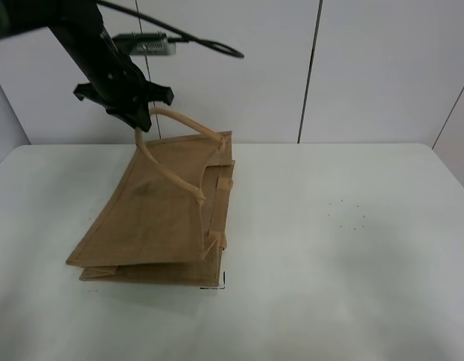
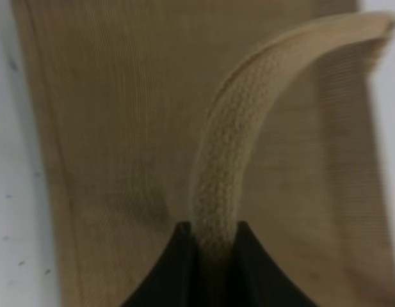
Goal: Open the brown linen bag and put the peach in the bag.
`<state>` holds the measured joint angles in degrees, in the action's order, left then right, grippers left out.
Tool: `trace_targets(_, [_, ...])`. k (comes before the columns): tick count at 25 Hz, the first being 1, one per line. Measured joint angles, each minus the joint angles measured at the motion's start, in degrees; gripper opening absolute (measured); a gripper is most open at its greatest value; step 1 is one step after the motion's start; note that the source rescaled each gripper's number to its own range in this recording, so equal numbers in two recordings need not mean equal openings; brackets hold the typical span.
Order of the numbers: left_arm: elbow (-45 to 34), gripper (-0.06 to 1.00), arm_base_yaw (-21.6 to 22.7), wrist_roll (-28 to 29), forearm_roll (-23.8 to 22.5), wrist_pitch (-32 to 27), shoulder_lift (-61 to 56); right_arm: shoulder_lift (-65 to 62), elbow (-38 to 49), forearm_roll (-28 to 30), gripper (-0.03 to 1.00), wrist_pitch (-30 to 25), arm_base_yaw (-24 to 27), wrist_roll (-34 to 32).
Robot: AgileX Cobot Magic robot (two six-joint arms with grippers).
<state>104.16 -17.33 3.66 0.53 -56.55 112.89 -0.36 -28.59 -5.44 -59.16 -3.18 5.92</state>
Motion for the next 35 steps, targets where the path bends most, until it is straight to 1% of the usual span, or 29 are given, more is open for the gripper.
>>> trace_targets(3, [-0.47, 0.00, 0.00, 0.00, 0.30, 1.92, 5.10, 0.00, 0.00, 0.00, 1.00, 0.00, 0.00, 0.00])
trace_targets(4, [-0.59, 0.01, 0.00, 0.00, 0.30, 2.19, 6.63, 0.00, 0.00, 0.00, 1.00, 0.00, 0.00, 0.00])
trace_targets(5, [-0.59, 0.06, 0.00, 0.00, 0.30, 2.33, 7.73, 0.00, 0.00, 0.00, 1.00, 0.00, 0.00, 0.00])
trace_targets(6, [-0.59, 0.16, 0.00, 0.00, 0.30, 2.49, 8.80, 0.00, 0.00, 0.00, 1.00, 0.00, 0.00, 0.00])
trace_targets(8, [-0.59, 0.45, 0.00, 0.00, 0.30, 2.49, 9.95, 0.00, 0.00, 0.00, 1.00, 0.00, 0.00, 0.00])
trace_targets(9, [-0.59, 0.63, 0.00, 0.00, 0.23, 2.49, 10.15, 0.00, 0.00, 0.00, 1.00, 0.00, 0.00, 0.00])
trace_targets(10, [-0.59, 0.77, 0.00, 0.00, 0.18, 2.42, 10.15, 0.00, 0.00, 0.00, 1.00, 0.00, 0.00, 0.00])
trace_targets(12, [-0.59, 0.92, 0.00, 0.00, -0.53, 1.69, 10.08, 0.00, 0.00, 0.00, 1.00, 0.00, 0.00, 0.00])
trace_targets(13, [-0.59, 0.95, 0.00, 0.00, -0.96, 1.07, 10.08, 0.00, 0.00, 0.00, 1.00, 0.00, 0.00, 0.00])
trace_targets(17, [-0.59, 0.99, 0.44, 0.65, -4.72, -1.93, 10.08, 0.00, 0.00, 0.00, 1.00, 0.00, 0.00, 0.00])
trace_targets(20, [-0.59, 1.00, 2.97, 1.02, -5.32, -3.18, 10.08, 0.00, 0.00, 0.00, 1.00, 0.00, 0.00, 0.00])
trace_targets(26, [-0.59, 1.00, 11.70, 0.92, -5.56, -4.10, 10.08, 0.00, 0.00, 0.00, 1.00, 0.00, 0.00, 0.00])
trace_targets(28, [-0.59, 1.00, 13.53, 0.92, -5.80, -4.93, 10.08, 0.00, 0.00, 0.00, 1.00, 0.00, 0.00, 0.00])
trace_targets(31, [-0.59, 1.00, 14.59, 0.83, -4.36, -6.20, 9.74, 0.00, 0.00, -0.02, 1.00, 0.00, 0.00, 0.00])
trace_targets(35, [-1.12, 1.00, 14.67, -0.17, -2.91, -8.61, 6.64, 0.00, 0.00, -0.02, 1.00, 0.00, 0.00, 0.00])
